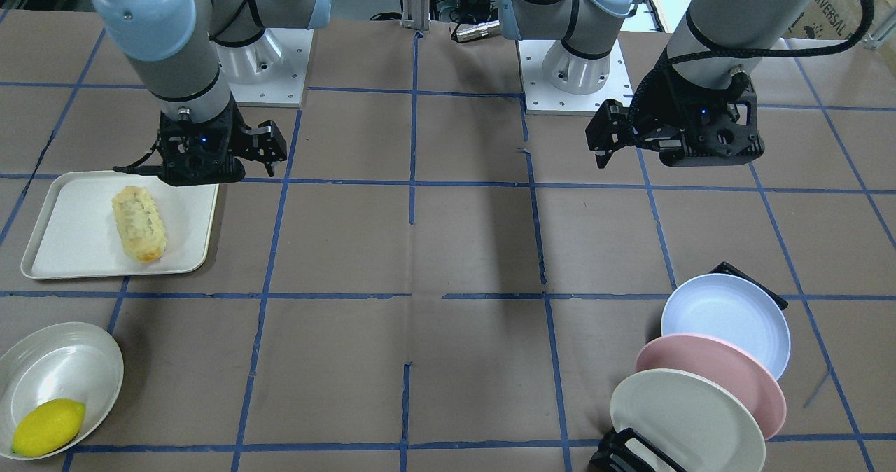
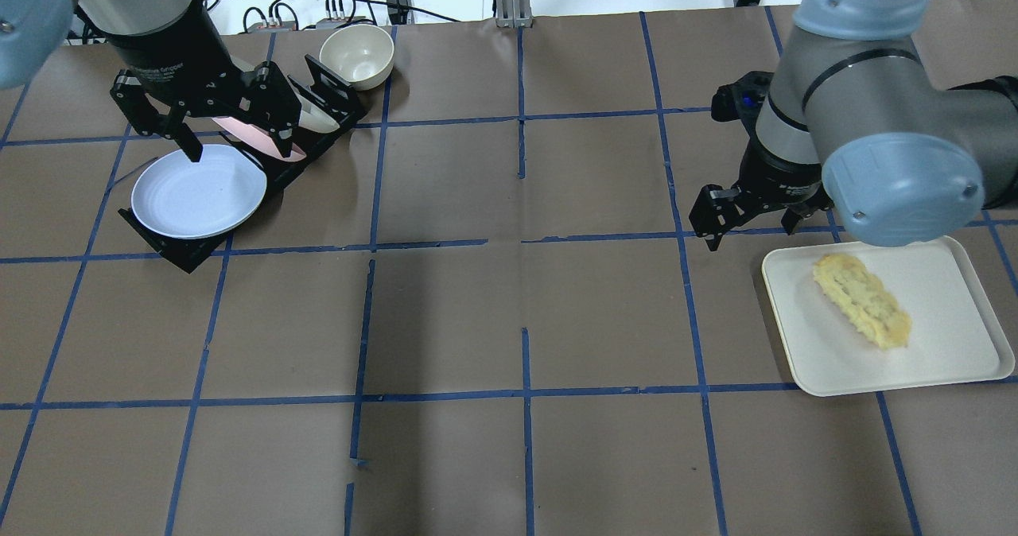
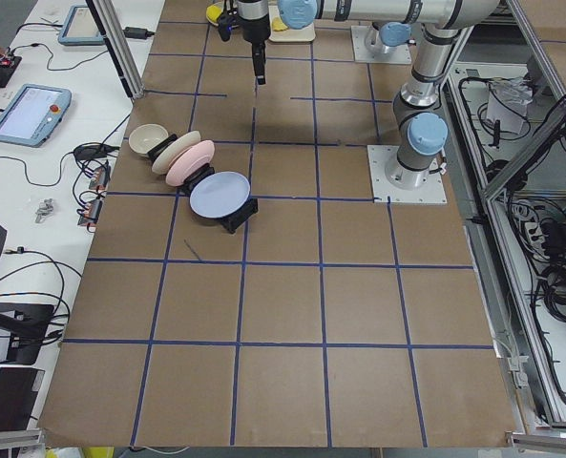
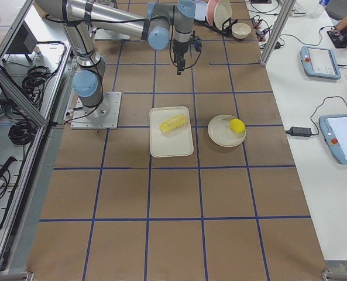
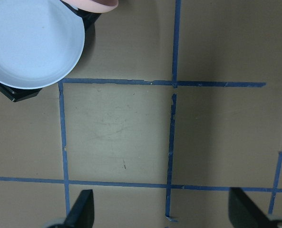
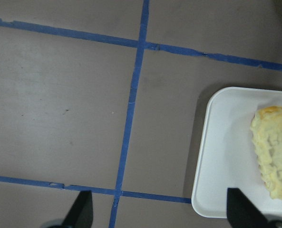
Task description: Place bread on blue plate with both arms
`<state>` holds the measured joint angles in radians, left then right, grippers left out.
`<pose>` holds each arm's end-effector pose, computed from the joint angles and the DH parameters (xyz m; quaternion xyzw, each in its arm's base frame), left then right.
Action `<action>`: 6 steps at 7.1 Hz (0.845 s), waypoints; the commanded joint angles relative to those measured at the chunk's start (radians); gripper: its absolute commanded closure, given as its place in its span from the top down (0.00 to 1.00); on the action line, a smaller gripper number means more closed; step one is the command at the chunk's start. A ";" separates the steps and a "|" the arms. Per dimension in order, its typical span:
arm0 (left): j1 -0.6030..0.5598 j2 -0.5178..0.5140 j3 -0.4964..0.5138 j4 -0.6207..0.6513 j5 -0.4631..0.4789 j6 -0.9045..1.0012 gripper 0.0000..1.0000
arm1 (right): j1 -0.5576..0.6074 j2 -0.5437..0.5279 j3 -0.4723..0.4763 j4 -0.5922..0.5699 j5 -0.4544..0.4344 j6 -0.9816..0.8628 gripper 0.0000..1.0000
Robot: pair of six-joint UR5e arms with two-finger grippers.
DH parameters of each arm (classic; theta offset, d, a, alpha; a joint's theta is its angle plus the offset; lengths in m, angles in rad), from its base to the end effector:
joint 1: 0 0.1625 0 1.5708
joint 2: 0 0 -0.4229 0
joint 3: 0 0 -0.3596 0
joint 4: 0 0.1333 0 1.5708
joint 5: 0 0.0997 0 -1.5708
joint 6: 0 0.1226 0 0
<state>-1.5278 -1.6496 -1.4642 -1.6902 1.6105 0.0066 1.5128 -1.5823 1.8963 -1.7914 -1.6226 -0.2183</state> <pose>-0.1076 -0.4859 0.4630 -0.0173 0.9986 0.0463 0.0187 0.1021 -0.4316 0.3431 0.0812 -0.9953 -0.0498 0.0192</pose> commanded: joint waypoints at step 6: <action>0.033 -0.031 0.025 0.018 0.005 0.096 1.00 | -0.365 0.005 0.272 -0.358 0.091 -0.517 1.00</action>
<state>-1.5114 -1.6572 -1.4530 -1.6780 1.6159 0.0749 1.2000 -1.5789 2.0973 -2.0469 -1.5540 -0.6375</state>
